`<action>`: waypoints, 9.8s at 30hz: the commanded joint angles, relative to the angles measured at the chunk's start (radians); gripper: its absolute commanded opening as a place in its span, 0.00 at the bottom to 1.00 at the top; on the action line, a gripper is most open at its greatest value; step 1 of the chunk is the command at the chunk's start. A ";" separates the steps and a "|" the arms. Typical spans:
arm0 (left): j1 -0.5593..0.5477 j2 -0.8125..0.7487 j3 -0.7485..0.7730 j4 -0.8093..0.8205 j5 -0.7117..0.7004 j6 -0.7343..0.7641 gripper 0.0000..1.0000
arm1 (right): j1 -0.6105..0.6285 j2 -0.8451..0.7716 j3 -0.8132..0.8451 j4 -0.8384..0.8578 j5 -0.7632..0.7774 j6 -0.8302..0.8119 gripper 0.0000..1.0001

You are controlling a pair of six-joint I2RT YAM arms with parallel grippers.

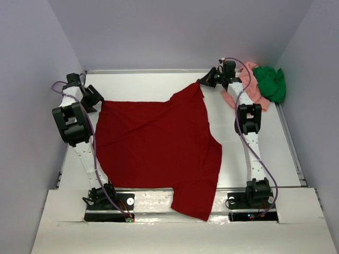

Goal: Fold and stack the t-shirts
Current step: Flatten out the tshirt, then grap the side of the flattened tshirt furthest away from the robot with both arms, then fold the flattened tshirt in 1/3 of the way

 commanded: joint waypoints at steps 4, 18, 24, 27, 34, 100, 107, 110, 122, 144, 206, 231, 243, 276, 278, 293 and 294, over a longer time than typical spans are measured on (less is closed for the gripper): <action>0.000 0.008 0.061 -0.003 0.038 0.020 0.76 | 0.004 -0.033 0.010 0.022 0.003 -0.023 0.00; -0.093 0.146 0.234 -0.031 0.078 -0.004 0.70 | 0.004 -0.045 -0.002 0.013 0.006 -0.038 0.00; -0.104 0.174 0.271 -0.057 0.064 -0.010 0.47 | 0.004 -0.050 -0.005 0.010 0.010 -0.040 0.00; -0.104 0.164 0.271 -0.070 0.033 -0.006 0.42 | 0.004 -0.051 -0.005 0.009 0.010 -0.040 0.00; -0.103 0.143 0.260 -0.098 -0.013 0.004 0.11 | 0.004 -0.051 -0.003 0.004 0.016 -0.038 0.00; -0.087 -0.099 0.165 -0.101 0.013 0.004 0.00 | -0.023 -0.474 -0.339 -0.105 -0.135 -0.124 0.00; -0.087 -0.168 0.075 -0.086 0.030 0.010 0.00 | -0.023 -0.563 -0.437 -0.117 -0.148 -0.144 0.00; -0.086 -0.207 0.026 -0.080 0.021 0.016 0.00 | -0.023 -0.612 -0.491 -0.120 -0.152 -0.147 0.00; -0.069 -0.287 -0.079 -0.092 -0.014 0.036 0.00 | -0.023 -0.778 -0.695 -0.160 -0.168 -0.175 0.00; 0.023 -0.363 -0.195 -0.147 -0.062 0.054 0.00 | -0.023 -1.086 -1.088 -0.174 -0.155 -0.204 0.00; 0.031 -0.426 -0.427 -0.215 -0.119 0.117 0.09 | 0.035 -1.284 -1.525 -0.456 -0.082 -0.265 0.00; 0.038 -0.448 -0.338 -0.241 -0.188 0.094 0.80 | 0.098 -1.156 -1.246 -0.603 0.128 -0.319 0.84; 0.040 -0.353 -0.218 -0.206 -0.107 0.091 0.80 | 0.060 -0.995 -1.163 -0.421 0.092 -0.351 0.84; 0.037 -0.259 -0.203 -0.107 -0.094 0.066 0.78 | 0.000 -0.743 -0.957 -0.367 -0.004 -0.321 0.56; 0.037 -0.254 -0.205 -0.107 -0.094 0.066 0.78 | 0.000 -0.741 -0.970 -0.367 -0.007 -0.316 0.56; 0.037 -0.254 -0.217 -0.103 -0.096 0.070 0.78 | 0.000 -0.718 -0.971 -0.373 -0.027 -0.319 0.05; 0.037 -0.253 -0.217 -0.103 -0.094 0.071 0.78 | 0.000 -0.718 -0.968 -0.373 -0.027 -0.319 0.01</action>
